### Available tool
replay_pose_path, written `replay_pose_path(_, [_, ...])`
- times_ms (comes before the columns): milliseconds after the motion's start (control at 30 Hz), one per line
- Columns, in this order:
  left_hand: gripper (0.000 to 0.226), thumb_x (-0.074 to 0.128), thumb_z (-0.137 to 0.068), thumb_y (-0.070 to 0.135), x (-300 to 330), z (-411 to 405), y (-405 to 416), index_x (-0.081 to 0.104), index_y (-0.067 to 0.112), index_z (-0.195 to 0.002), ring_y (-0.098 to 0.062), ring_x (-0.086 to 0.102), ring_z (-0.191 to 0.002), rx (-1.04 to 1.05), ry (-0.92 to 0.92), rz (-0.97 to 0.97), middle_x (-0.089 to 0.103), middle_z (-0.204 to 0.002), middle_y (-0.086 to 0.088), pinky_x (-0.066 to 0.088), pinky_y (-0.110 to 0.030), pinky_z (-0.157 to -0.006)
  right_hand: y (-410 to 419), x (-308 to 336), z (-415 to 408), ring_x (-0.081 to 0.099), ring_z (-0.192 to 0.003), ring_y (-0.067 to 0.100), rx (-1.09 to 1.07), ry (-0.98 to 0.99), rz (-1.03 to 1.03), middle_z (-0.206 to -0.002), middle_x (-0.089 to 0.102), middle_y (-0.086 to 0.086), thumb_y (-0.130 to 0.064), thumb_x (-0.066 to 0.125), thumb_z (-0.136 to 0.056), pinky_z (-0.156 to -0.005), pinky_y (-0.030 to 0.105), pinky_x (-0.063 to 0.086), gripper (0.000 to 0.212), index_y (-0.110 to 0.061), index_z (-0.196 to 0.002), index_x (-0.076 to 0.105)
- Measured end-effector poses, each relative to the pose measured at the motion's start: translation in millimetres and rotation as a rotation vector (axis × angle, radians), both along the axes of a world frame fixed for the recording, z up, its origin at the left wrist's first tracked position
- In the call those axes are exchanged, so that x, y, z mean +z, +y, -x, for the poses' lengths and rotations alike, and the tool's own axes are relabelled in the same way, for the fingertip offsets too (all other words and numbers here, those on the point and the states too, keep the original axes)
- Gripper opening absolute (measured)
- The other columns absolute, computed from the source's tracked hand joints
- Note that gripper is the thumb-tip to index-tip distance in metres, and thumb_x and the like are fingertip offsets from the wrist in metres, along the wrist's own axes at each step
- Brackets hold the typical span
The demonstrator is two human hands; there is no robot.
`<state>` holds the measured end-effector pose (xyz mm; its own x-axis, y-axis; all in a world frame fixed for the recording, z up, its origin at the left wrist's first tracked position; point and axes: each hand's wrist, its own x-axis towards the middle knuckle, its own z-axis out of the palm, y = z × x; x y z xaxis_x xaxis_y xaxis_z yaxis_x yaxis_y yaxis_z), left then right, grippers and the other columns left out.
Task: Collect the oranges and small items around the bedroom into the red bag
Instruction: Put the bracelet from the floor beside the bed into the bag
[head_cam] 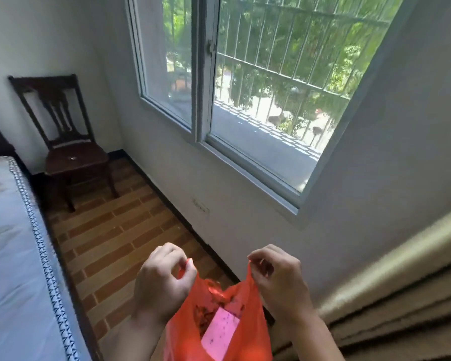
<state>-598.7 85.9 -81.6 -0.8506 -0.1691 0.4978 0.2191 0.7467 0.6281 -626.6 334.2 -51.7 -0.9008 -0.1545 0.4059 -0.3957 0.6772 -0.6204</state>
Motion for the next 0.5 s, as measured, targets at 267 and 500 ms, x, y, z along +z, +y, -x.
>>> replay_pose_path(267, [0.021, 0.066, -0.085, 0.024, -5, 69, -71, 0.057, 0.018, -0.066, -0.013, 0.056, -0.074, 0.042, -0.002, -0.03, 0.056, -0.077, 0.012, 0.049, -0.035, -0.067, -61, 3, 87, 0.059, -0.068, -0.003, 0.022, 0.015, -0.038, -0.076, 0.061, -0.021, 0.002, 0.081, -0.076, -0.064, 0.01, 0.042, 0.025, -0.022, -0.082, 0.076])
replay_pose_path(500, [0.019, 0.066, -0.086, 0.019, -16, 108, -133, 0.059, 0.016, -0.069, -0.019, 0.059, -0.076, 0.146, 0.028, -0.037, 0.059, -0.079, 0.009, 0.052, -0.041, -0.069, -114, -7, 148, 0.059, -0.067, 0.003, 0.1, 0.029, -0.006, -0.077, 0.062, -0.017, 0.005, 0.08, -0.077, -0.063, 0.016, 0.044, 0.027, -0.021, -0.081, 0.075])
